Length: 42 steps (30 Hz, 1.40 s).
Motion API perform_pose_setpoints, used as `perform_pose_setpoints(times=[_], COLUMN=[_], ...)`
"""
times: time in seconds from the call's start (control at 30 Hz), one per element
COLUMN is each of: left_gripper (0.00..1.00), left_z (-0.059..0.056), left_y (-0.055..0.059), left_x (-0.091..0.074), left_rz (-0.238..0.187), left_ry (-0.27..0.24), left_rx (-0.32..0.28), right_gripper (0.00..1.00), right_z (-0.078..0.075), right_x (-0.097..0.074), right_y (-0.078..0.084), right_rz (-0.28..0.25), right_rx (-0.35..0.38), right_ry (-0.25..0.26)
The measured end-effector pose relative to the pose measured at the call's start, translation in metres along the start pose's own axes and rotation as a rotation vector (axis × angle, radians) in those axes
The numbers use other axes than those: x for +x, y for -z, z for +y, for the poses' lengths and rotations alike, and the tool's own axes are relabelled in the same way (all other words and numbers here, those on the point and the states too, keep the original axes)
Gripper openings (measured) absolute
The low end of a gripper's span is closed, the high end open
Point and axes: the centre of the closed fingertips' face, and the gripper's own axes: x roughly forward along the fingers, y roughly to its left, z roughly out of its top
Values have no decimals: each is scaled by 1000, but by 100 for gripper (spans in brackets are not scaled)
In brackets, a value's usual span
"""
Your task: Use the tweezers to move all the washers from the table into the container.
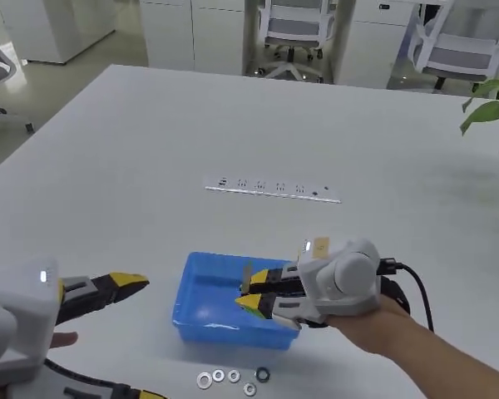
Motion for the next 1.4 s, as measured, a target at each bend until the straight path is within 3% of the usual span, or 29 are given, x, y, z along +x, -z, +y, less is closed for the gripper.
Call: perform_pose_setpoints(times=[0.63,1.4], left_gripper=[92,52], left_z=[16,34], left_y=[-13,-39], left_x=[11,50], left_rz=[-16,-5], left_ry=[-5,26], left_rx=[11,102], right_gripper=[10,10], right_z=[3,5], right_x=[11,14], right_y=[11,22], right_rz=[26,50], right_rx=[5,2], right_ry=[-27,-52])
